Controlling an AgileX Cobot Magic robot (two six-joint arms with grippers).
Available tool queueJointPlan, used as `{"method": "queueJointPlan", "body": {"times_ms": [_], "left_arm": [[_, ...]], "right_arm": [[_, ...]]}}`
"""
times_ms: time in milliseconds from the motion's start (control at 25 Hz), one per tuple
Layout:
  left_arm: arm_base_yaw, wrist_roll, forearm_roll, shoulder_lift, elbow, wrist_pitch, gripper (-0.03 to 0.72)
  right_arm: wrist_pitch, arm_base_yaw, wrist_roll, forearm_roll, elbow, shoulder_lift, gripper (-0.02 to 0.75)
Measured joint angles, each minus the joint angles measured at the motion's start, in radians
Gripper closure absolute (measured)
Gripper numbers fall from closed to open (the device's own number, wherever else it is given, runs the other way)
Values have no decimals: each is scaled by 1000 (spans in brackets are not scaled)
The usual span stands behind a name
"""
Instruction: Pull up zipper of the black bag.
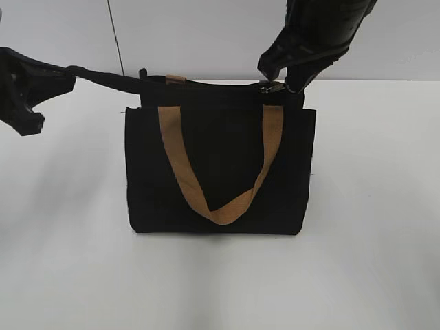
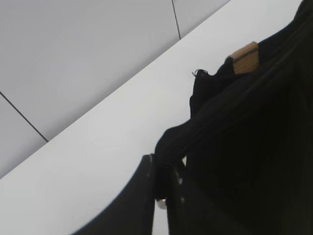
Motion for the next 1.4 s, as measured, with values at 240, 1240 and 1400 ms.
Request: {"method": "queueJointPlan", "body": {"times_ms": [240, 1240, 1400], "left_arm": [[1, -119, 63, 0, 0, 38, 381], [-617, 479, -999, 0, -172, 1206, 279], [-620, 759, -1275, -7, -341, 1546, 241]], "right_arm": [[23, -10, -46, 86, 0, -10, 510], [21, -11, -42, 118, 306, -384, 162], [11, -11, -41, 121, 443, -550, 136]]}}
